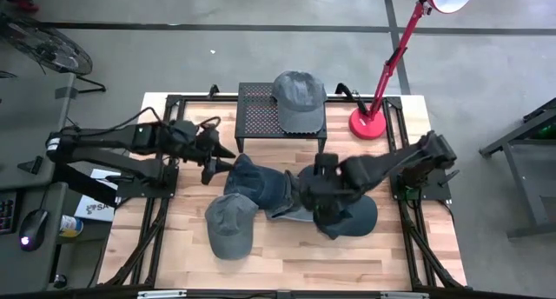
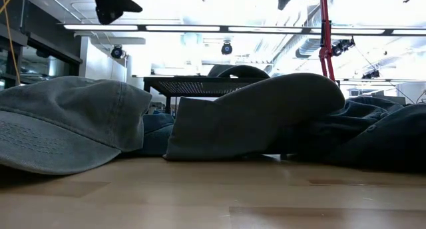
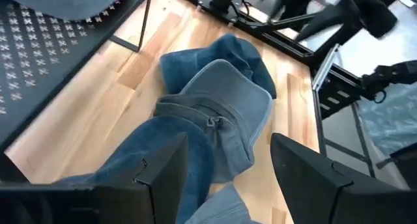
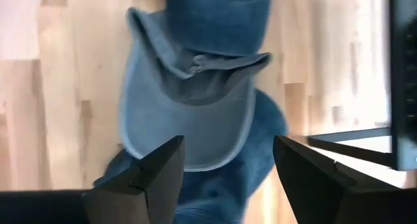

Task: Pick & Place hat
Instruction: Put the left blue cap on the shelf

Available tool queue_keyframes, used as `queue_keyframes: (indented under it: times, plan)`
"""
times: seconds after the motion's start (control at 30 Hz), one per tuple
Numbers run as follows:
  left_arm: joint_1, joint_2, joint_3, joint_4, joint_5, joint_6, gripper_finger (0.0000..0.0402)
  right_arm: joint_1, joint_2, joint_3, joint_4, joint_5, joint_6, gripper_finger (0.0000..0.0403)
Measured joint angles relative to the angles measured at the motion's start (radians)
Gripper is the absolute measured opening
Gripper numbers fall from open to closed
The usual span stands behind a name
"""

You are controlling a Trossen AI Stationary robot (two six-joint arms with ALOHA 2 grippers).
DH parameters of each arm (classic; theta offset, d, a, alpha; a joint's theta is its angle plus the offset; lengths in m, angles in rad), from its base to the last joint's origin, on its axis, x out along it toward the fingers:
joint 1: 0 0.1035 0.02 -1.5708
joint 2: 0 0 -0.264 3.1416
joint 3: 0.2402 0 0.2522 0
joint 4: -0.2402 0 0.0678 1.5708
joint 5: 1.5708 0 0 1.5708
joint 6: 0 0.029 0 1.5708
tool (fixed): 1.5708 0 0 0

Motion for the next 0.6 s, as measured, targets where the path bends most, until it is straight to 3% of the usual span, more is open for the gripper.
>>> queue_keyframes:
  times: [0.3, 0.6]
  plan:
    - [-0.208, 0.047, -0.001, 0.004, -0.208, -0.103, 0.0216, 0.126, 0.111, 0.000, 0.090, 0.021, 0.060, 0.0226]
    - [-0.279, 0.116, -0.001, -0.003, -0.237, -0.084, 0.0216, 0.172, 0.197, 0.000, 0.171, 0.054, 0.140, 0.0226]
